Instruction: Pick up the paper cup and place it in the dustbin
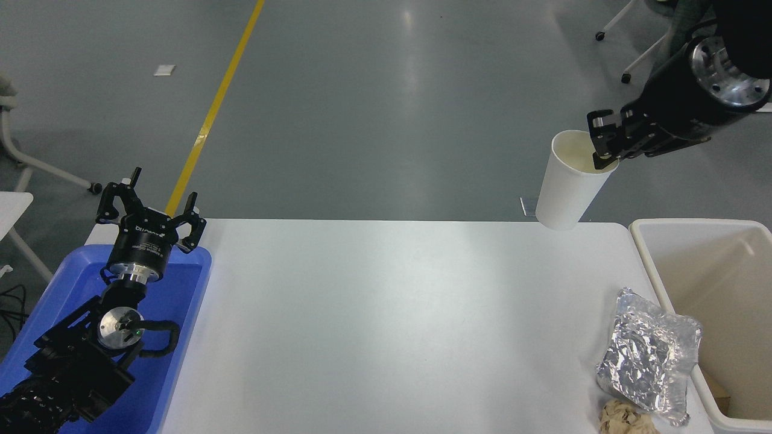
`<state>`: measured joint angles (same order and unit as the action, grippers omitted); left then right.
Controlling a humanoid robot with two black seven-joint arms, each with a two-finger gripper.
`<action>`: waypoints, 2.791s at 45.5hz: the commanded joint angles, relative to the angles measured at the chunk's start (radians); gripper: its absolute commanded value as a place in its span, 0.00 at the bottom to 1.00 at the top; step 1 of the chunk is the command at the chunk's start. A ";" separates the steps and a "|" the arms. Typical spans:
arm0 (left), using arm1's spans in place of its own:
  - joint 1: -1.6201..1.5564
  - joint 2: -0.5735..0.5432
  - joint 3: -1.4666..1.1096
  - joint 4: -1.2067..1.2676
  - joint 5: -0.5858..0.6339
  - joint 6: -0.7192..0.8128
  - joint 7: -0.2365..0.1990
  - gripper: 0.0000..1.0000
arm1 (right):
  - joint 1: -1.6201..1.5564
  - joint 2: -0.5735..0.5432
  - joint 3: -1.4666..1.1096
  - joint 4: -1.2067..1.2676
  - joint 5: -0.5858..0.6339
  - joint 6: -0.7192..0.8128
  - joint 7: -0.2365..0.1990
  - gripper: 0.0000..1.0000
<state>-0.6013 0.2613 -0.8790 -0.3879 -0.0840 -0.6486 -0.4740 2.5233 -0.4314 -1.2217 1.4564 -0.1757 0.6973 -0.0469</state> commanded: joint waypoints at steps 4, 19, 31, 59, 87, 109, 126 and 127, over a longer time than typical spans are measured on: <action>0.000 -0.001 0.000 0.001 -0.002 0.000 -0.002 0.98 | 0.055 -0.023 -0.064 0.004 0.002 -0.001 -0.002 0.00; 0.000 -0.001 -0.002 0.001 -0.005 0.001 -0.003 0.98 | 0.006 -0.216 -0.320 -0.091 0.001 -0.028 -0.002 0.00; 0.000 -0.002 -0.002 0.001 -0.007 0.004 -0.003 0.98 | -0.132 -0.471 -0.372 -0.284 -0.018 -0.042 -0.002 0.00; 0.000 -0.001 -0.003 0.000 -0.007 0.003 -0.003 0.98 | -1.046 -0.472 0.175 -0.841 -0.008 -0.159 -0.001 0.00; 0.000 -0.001 -0.003 0.000 -0.007 0.000 -0.003 0.98 | -1.827 -0.142 0.723 -1.367 -0.001 -0.613 -0.001 0.00; 0.000 -0.001 -0.003 0.000 -0.007 0.000 -0.003 0.98 | -1.911 -0.070 0.731 -1.438 0.007 -0.745 -0.002 0.40; 0.000 -0.001 -0.003 0.001 -0.007 0.000 -0.003 0.98 | -1.891 -0.082 0.735 -1.338 0.008 -0.868 -0.004 0.83; 0.000 -0.001 -0.003 0.000 -0.007 0.000 -0.003 0.98 | -1.875 -0.087 0.735 -1.315 0.008 -0.868 -0.007 0.83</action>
<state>-0.6013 0.2608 -0.8820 -0.3881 -0.0905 -0.6490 -0.4771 0.6156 -0.5071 -0.4906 0.0484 -0.1686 -0.1315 -0.0504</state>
